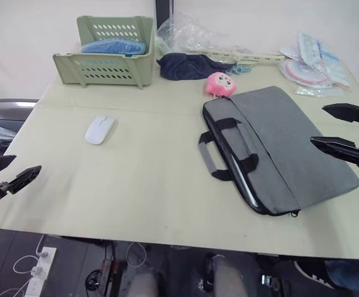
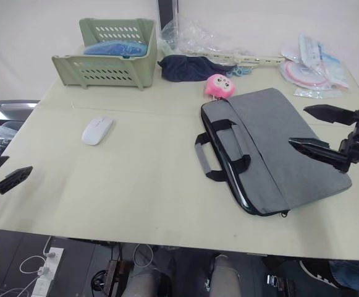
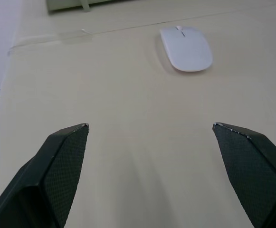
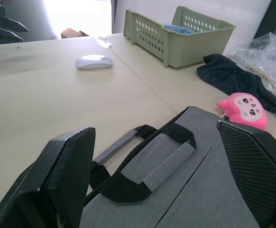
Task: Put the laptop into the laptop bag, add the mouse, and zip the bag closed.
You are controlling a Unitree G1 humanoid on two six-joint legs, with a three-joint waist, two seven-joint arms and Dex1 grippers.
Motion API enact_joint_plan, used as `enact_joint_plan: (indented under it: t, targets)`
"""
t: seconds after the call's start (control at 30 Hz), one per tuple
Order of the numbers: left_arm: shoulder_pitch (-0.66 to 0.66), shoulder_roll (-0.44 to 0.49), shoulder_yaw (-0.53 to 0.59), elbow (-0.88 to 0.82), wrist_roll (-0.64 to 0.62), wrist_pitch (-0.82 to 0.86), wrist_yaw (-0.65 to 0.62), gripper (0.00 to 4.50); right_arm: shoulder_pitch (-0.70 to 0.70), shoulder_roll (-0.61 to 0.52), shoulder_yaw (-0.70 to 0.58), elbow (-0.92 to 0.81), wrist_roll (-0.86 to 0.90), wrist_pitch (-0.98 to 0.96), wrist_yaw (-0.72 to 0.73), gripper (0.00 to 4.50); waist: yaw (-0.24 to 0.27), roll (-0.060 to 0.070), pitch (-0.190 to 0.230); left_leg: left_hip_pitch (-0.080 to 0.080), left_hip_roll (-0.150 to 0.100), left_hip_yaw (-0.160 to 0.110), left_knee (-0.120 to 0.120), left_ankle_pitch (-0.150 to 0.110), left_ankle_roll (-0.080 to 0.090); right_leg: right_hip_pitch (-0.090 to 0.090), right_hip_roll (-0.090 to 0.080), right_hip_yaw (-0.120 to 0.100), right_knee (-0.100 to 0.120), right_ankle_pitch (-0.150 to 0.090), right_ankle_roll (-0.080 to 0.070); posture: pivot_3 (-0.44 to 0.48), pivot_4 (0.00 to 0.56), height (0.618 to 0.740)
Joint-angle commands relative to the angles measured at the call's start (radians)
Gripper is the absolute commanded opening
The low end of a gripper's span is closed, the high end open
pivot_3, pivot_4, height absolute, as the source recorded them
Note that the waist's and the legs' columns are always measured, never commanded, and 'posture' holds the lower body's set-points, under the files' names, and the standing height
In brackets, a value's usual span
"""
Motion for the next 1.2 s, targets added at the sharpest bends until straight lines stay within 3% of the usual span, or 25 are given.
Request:
enact_joint_plan:
  t: [0.03,0.2,0.33,0.47,0.97,1.2]
  targets:
    - [-0.038,-0.005,-0.026,-0.130,-0.009,0.077,0.089,4.50,-0.009,-0.003,-0.031,-0.005,0.004,-0.021,0.011,4.47,-0.001,0.000,0.000,0.000,0.000,0.000,0.000,0.000,0.000,0.000,0.000,0.000,0.000,0.000,0.000,0.000,0.150,0.740]
    - [-0.229,-0.101,-0.202,-0.200,0.053,0.180,0.268,4.50,-0.002,0.011,-0.027,0.000,-0.009,-0.041,0.005,4.47,0.006,0.000,0.000,0.000,-0.001,-0.001,0.001,0.000,0.000,0.002,0.000,0.000,0.000,0.000,0.000,0.000,0.150,0.740]
    - [-0.371,-0.183,-0.310,-0.097,0.111,0.197,0.341,4.50,-0.007,0.020,-0.027,-0.009,-0.003,-0.034,-0.011,4.47,-0.002,0.000,0.000,0.001,-0.001,-0.001,0.000,0.000,0.000,0.002,0.000,-0.001,0.000,0.000,0.000,0.000,0.150,0.740]
    - [-0.479,-0.205,-0.377,0.014,0.179,0.178,0.369,4.50,-0.001,0.021,-0.033,-0.014,-0.002,-0.033,-0.016,4.47,-0.007,0.000,0.000,0.001,-0.001,0.000,0.000,0.000,0.000,0.002,0.001,-0.001,0.000,0.000,0.000,0.000,0.150,0.740]
    - [-0.777,-0.295,-0.452,0.569,0.299,-0.068,0.321,4.50,0.033,0.018,-0.062,-0.054,0.008,-0.022,-0.046,4.47,-0.001,-0.001,-0.001,0.000,-0.002,0.000,0.001,0.000,0.000,0.002,0.000,-0.002,0.000,0.000,0.000,0.000,0.150,0.740]
    - [-0.811,-0.303,-0.457,0.639,0.319,-0.115,0.308,4.50,0.042,0.013,-0.075,-0.062,0.007,-0.017,-0.048,4.47,-0.007,-0.001,-0.001,0.001,-0.002,0.000,0.001,0.000,0.000,0.002,0.000,-0.002,0.000,0.000,0.000,0.000,0.150,0.740]
